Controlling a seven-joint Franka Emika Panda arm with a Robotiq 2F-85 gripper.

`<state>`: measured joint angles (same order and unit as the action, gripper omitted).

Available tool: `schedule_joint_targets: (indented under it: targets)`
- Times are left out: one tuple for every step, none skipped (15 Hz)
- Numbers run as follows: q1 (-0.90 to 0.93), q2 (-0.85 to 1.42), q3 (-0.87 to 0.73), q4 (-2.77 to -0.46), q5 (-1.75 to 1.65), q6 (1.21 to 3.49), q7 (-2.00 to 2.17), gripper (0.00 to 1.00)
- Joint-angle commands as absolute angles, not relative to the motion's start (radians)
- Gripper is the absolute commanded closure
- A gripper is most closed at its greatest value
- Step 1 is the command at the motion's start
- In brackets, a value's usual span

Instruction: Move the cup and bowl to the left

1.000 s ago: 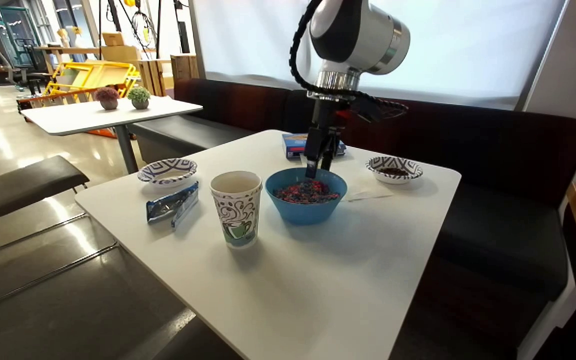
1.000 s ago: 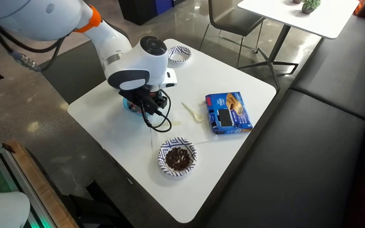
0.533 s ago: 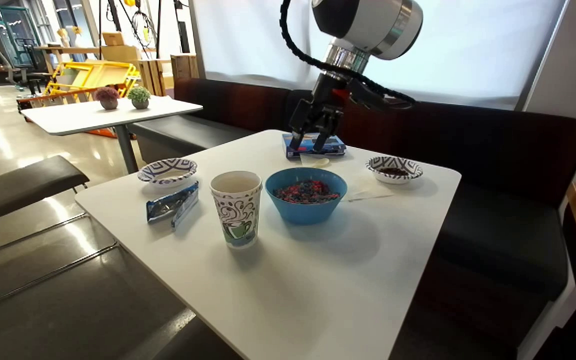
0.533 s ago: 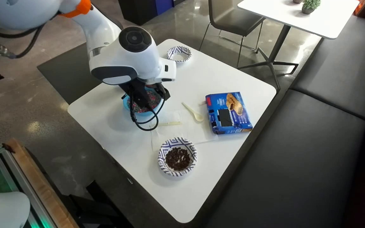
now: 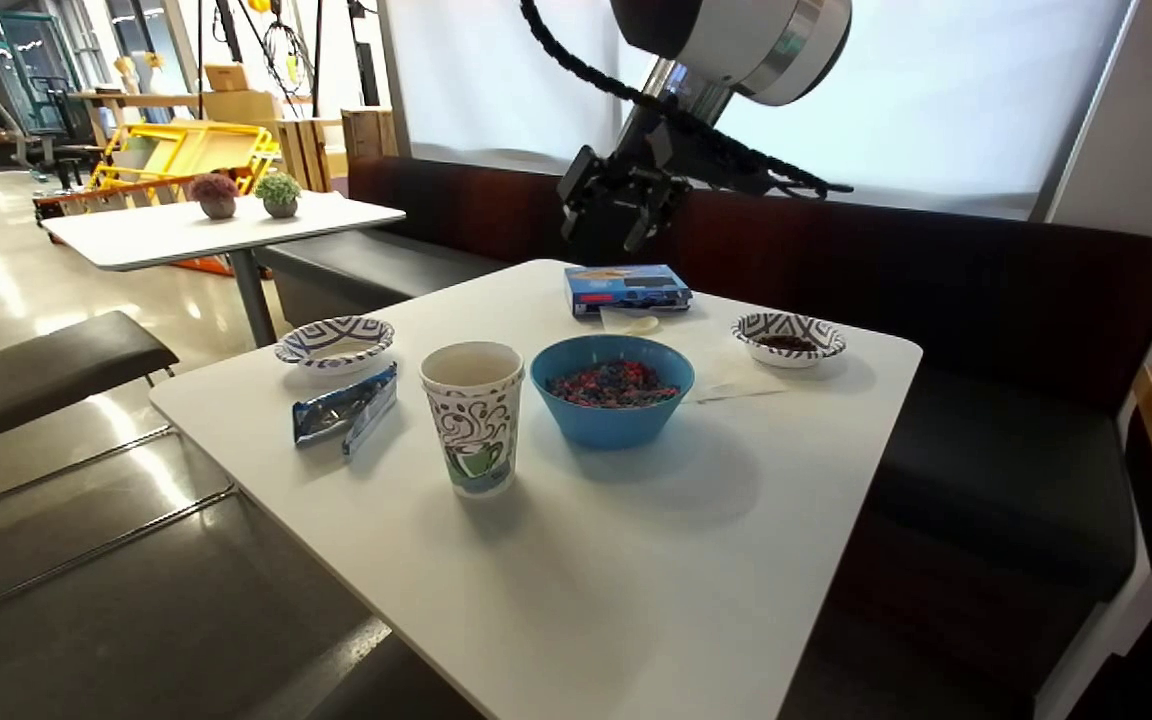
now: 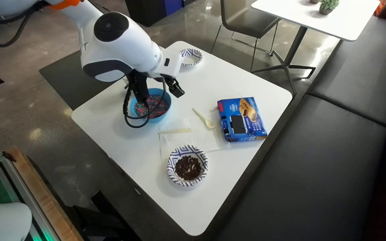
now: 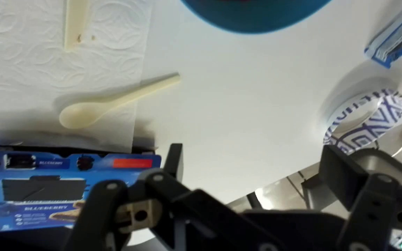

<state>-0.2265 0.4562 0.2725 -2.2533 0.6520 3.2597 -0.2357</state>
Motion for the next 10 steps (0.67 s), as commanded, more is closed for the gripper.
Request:
schedule_joint_targets:
  targets:
    - [0.039, 0.424, 0.017, -2.292, 0.711, 3.357, -0.092, 0.00]
    - [0.113, 0.443, -0.061, -2.288, 0.739, 3.381, -0.086, 0.00]
    - [0.188, 0.470, -0.136, -2.270, 0.786, 3.398, -0.088, 0.00]
    - [0.261, 0.503, -0.217, -2.256, 0.846, 3.390, -0.121, 0.00]
    - [0.135, 0.453, -0.096, -2.266, 0.764, 3.356, -0.117, 0.00]
    - [0.193, 0.466, -0.157, -2.266, 0.794, 3.357, -0.118, 0.00]
    - [0.223, 0.477, -0.188, -2.265, 0.808, 3.359, -0.118, 0.00]
    - [0.236, 0.484, -0.199, -2.264, 0.813, 3.362, -0.118, 0.00]
    - [0.240, 0.489, -0.203, -2.262, 0.814, 3.365, -0.118, 0.00]
    - [0.241, 0.491, -0.204, -2.262, 0.815, 3.367, -0.118, 0.00]
